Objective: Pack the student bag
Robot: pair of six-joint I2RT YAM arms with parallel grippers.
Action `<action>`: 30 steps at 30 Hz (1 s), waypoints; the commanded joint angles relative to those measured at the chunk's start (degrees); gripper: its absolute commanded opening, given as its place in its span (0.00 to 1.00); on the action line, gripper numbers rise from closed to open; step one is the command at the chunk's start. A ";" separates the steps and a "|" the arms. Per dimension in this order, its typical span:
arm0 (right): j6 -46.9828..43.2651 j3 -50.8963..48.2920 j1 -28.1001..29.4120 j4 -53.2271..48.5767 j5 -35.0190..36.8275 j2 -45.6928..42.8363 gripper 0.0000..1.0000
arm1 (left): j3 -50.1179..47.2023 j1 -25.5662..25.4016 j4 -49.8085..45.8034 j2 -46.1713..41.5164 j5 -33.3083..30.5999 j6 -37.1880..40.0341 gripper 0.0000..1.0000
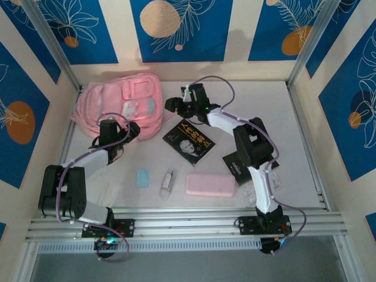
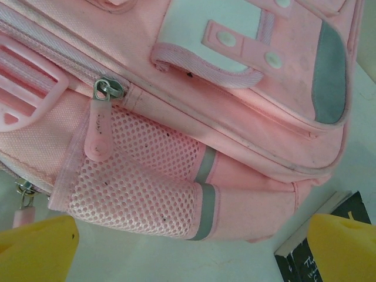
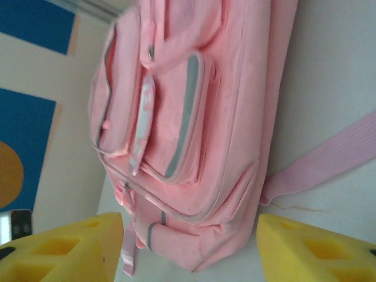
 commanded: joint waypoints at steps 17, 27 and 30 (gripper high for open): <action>2.54 18.25 5.88 -12.09 13.38 14.06 0.74 | -3.43 -0.54 -7.97 -10.21 1.14 3.03 1.00; 5.47 31.13 6.69 -22.83 14.98 22.46 0.72 | -3.68 -0.54 -7.86 -11.22 1.81 2.05 1.00; 5.31 31.55 6.83 -25.36 19.82 22.64 0.74 | -3.88 -0.54 -7.61 -11.51 1.81 1.78 1.00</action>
